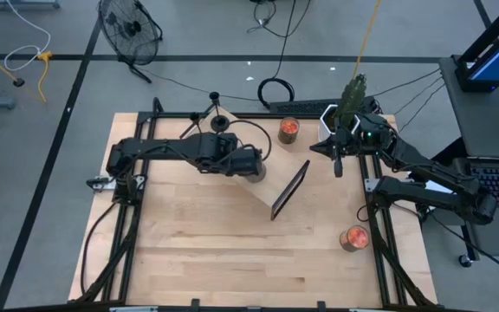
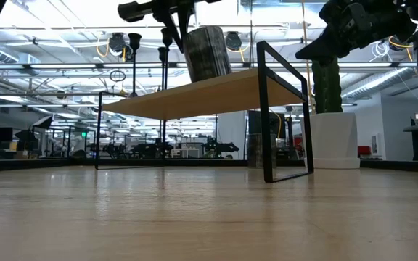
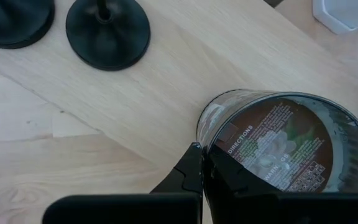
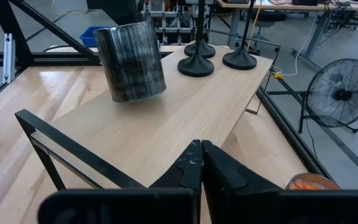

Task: Pick & Place candle stick holders
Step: Put the brown scented candle on the shelf

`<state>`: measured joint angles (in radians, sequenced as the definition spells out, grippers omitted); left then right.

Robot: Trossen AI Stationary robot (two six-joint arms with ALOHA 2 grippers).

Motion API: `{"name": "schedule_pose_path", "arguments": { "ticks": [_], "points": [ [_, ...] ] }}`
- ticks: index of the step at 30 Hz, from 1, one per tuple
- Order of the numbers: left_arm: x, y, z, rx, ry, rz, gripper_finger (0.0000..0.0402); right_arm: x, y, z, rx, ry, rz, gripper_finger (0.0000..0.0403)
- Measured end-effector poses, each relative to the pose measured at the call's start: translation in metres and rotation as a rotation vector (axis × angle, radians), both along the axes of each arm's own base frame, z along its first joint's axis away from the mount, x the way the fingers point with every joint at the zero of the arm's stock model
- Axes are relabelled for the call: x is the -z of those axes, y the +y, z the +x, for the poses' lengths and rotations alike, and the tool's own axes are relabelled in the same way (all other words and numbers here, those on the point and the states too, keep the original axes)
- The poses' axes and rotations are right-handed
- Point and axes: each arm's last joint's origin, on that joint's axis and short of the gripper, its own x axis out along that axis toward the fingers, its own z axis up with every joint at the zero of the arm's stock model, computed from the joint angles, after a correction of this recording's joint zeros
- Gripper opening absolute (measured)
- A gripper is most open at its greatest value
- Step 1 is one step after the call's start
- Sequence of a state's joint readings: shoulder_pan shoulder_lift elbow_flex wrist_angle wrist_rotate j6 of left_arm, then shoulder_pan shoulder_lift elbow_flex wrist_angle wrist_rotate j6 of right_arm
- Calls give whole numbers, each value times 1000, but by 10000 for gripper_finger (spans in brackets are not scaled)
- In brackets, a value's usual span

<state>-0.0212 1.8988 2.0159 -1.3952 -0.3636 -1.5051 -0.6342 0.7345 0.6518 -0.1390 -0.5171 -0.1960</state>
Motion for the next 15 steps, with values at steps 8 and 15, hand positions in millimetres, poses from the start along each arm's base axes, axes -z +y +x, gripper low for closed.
{"name": "schedule_pose_path", "arguments": {
  "ticks": [8,15],
  "points": [
    [0,7,0,5,7,-35,3,0,0,0,-2,0,-3,0],
    [0,7,0,23,12,-42,4,0,0,0,-3,0,-3,0]
  ]
}}
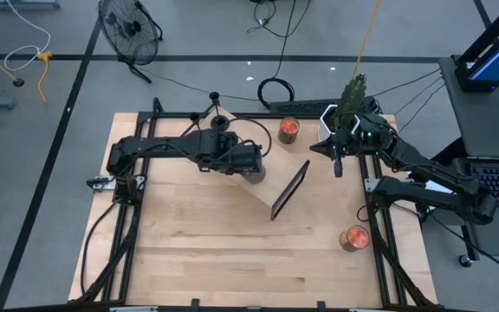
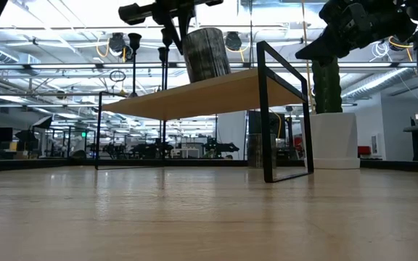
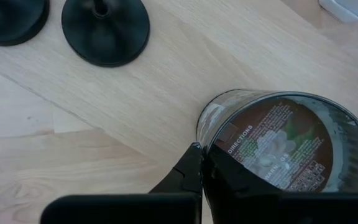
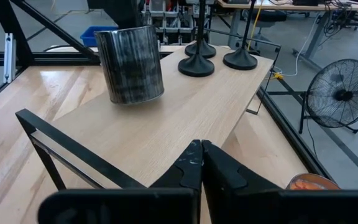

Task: Pick & Place candle stick holders
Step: Put the brown scented candle on the shelf, then put the top orange scented candle on the shelf

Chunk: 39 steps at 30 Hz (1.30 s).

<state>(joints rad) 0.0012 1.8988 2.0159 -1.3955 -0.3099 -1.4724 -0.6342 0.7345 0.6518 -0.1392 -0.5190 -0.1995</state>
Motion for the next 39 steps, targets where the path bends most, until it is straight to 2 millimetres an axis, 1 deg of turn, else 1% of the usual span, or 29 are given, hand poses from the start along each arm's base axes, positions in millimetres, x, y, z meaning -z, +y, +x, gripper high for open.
{"name": "schedule_pose_path", "arguments": {
  "ticks": [8,13,16,20,23,25,27,29,32,34,36,39],
  "points": [
    [-1,2,0,-1,-5,-3,53,0,0,0,0,0,0,0],
    [-2,5,-1,-3,-14,-2,78,0,0,0,-1,0,0,0],
    [-8,6,-2,3,-48,6,86,0,0,0,-2,0,-3,0],
    [-24,7,-8,9,-131,55,87,0,0,0,-2,2,-2,0],
    [-38,2,-17,18,-193,76,87,0,0,0,-1,5,0,0],
    [-49,-4,-24,32,-239,95,87,0,0,0,2,5,0,0],
    [-55,-12,-28,50,-263,119,88,-3,-1,0,6,2,-3,0],
    [-63,-23,-35,67,-294,161,88,-10,-3,1,22,-3,-12,0],
    [-69,-40,-44,89,-300,230,88,-21,-6,4,62,22,-10,0],
    [-75,-52,-56,111,-294,275,88,-26,-10,7,96,72,10,0],
    [-77,-62,-63,121,-288,330,88,-32,-15,12,126,120,19,0],
    [-80,-76,-77,140,-261,411,88,-36,-23,20,177,229,15,0]
  ]
}}
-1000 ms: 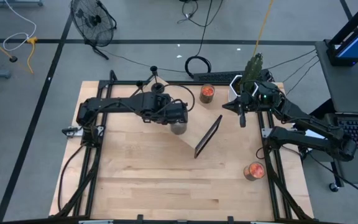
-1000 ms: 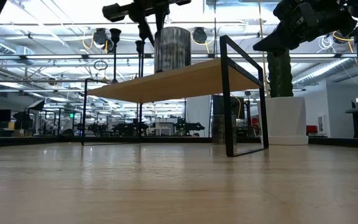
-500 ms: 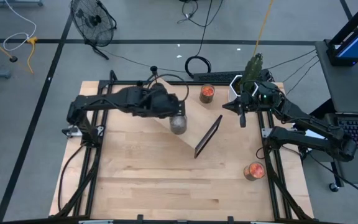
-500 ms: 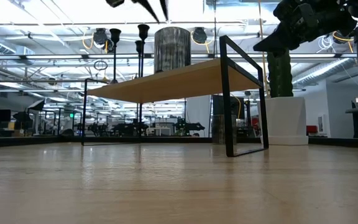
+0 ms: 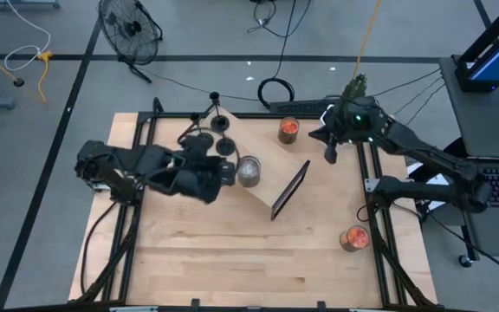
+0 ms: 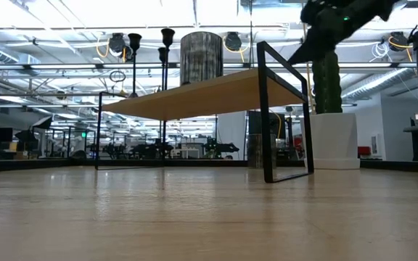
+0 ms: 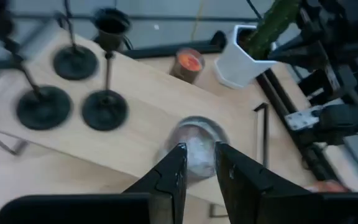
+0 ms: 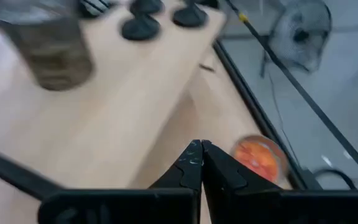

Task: Pick & Place candle stick holders
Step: Put the top orange scented candle on the shelf

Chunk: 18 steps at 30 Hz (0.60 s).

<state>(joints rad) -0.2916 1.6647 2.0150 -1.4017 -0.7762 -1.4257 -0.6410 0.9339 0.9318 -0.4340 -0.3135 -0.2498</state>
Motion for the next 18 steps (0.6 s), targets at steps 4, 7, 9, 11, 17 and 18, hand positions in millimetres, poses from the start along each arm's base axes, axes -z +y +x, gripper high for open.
{"name": "schedule_pose_path", "arguments": {
  "ticks": [4,7,9,11,17,18],
  "points": [
    [-1,-7,-14,-21,29,65,88,-6,-14,14,71,118,-8,0],
    [2,-9,-22,-40,70,70,88,-8,-24,26,81,185,-7,0],
    [3,-7,-27,-27,78,90,88,-10,-31,35,75,208,-2,0],
    [4,-7,-35,-17,90,100,88,-12,-37,43,68,226,2,0],
    [26,10,-68,-93,81,113,88,-9,-58,64,79,284,37,0],
    [31,12,-74,-103,71,109,88,-8,-62,66,84,289,39,0]
  ]
}}
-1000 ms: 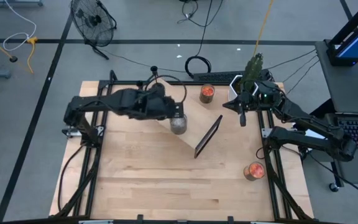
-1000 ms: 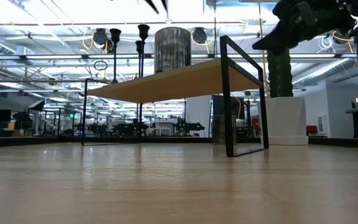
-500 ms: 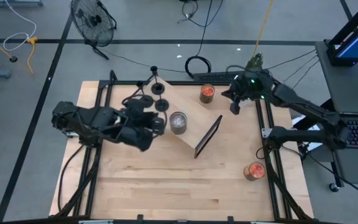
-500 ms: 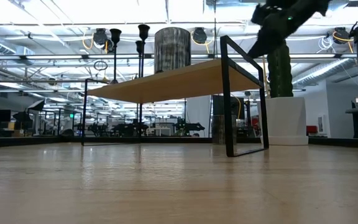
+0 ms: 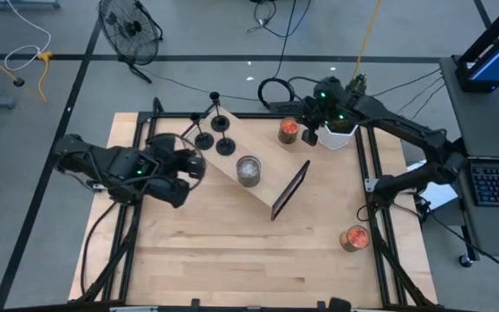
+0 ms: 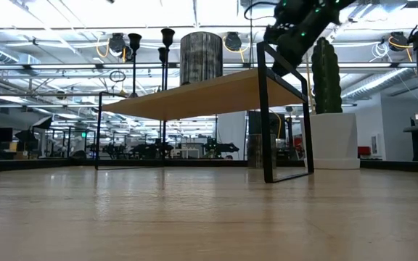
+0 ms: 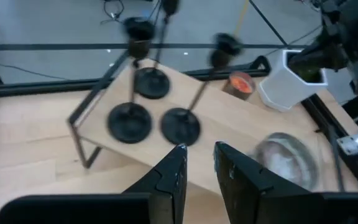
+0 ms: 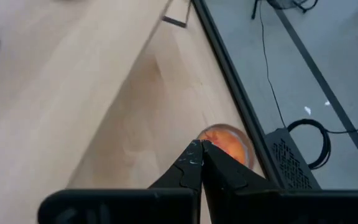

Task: Pick & Place candle stick holders
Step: Put the top orange scented candle on the shelf

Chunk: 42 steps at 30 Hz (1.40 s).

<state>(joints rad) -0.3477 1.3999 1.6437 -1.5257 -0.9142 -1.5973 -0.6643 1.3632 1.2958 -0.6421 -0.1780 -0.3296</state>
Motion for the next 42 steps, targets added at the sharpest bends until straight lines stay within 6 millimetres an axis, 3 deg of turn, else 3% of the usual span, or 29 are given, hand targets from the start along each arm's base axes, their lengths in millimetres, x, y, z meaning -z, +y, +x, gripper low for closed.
{"name": "schedule_pose_path", "arguments": {
  "ticks": [10,20,25,30,42],
  "points": [
    [57,16,-50,18,-107,-31,88,31,-38,12,45,91,47,4],
    [105,26,-76,108,-222,-34,88,45,-46,21,23,177,-37,94],
    [123,29,-84,111,-267,-46,88,50,-39,19,-52,299,-76,126],
    [134,30,-87,113,-274,-48,88,53,-29,19,-160,476,-185,132],
    [138,30,-87,103,-270,-41,88,43,0,43,-175,581,-458,133]
  ]
}}
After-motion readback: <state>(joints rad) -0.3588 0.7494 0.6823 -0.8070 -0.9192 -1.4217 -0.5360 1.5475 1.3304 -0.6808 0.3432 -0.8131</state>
